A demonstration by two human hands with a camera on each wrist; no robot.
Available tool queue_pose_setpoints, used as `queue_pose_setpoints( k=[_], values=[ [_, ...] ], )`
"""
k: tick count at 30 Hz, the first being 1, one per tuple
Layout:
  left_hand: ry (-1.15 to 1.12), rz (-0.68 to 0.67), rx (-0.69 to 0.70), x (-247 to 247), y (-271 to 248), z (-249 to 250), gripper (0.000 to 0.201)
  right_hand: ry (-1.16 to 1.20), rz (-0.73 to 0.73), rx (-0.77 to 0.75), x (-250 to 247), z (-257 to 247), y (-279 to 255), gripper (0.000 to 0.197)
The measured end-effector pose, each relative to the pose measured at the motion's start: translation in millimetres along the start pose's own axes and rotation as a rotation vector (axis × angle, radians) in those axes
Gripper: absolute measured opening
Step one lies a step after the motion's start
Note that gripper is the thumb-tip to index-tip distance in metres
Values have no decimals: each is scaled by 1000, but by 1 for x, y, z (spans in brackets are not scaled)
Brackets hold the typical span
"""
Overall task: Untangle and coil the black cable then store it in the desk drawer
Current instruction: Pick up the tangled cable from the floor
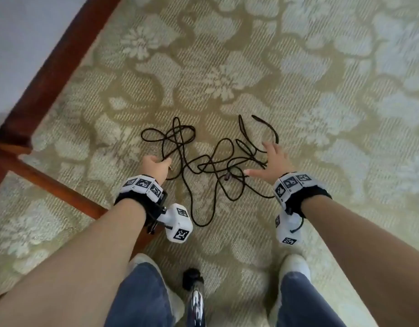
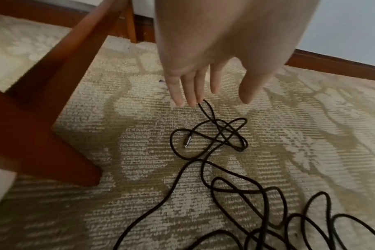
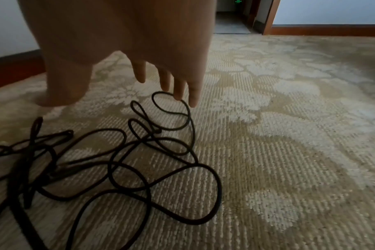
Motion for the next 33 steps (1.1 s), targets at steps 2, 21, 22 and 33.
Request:
queue_pose_setpoints(
  k=[2, 21, 22, 33],
  values=[
    [-11, -3, -13, 3, 11, -12, 51, 12, -20, 4, 14, -5, 16, 105],
    [-30, 47, -117, 20, 40, -71, 41, -434, -134, 118, 147, -67, 56, 105],
    [-25, 46, -113, 20, 39, -71, 42, -456, -101, 79, 148, -64, 58, 90],
    [18, 8, -91, 31, 37, -66, 45, -332, 4, -200, 125, -55, 60, 46]
  ],
)
Point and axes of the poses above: each hand's wrist, its own y-axis towards the middle knuckle, its own x-axis out of the palm, z = x × y, the point moved 3 cm from there along y, towards the middle knuckle, and after that the axes turned 13 degrees about x, right-handed, at the moved point
